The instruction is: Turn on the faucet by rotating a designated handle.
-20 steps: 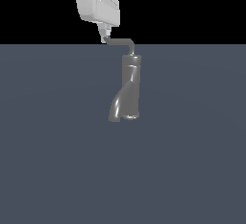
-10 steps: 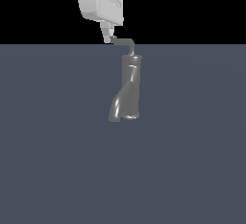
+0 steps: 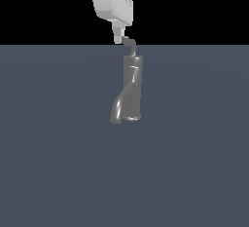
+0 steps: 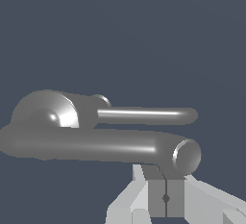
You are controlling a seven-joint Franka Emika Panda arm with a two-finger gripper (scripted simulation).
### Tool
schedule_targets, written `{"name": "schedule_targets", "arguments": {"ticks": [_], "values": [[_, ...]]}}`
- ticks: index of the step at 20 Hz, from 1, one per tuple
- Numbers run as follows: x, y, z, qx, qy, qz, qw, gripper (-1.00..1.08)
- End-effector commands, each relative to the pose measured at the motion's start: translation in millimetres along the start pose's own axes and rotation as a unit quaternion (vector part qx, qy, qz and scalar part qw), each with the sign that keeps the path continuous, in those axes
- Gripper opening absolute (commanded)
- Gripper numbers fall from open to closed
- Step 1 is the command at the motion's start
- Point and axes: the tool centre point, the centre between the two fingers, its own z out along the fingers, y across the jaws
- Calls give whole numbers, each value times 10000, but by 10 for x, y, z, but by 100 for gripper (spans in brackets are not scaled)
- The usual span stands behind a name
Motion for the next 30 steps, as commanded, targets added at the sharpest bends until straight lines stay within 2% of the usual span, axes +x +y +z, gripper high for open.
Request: {"name": "schedule_targets", "arguments": {"ticks": [1,6,7,30], "values": [[312,-14,0,-7,13,141,9999,-100],[565,14,-3,-11,13,147,9999,-100],[285,43,-2,-3,3,-57,10000,-100],[1092,-481,-2,-11,13,132,9999,-100]]}}
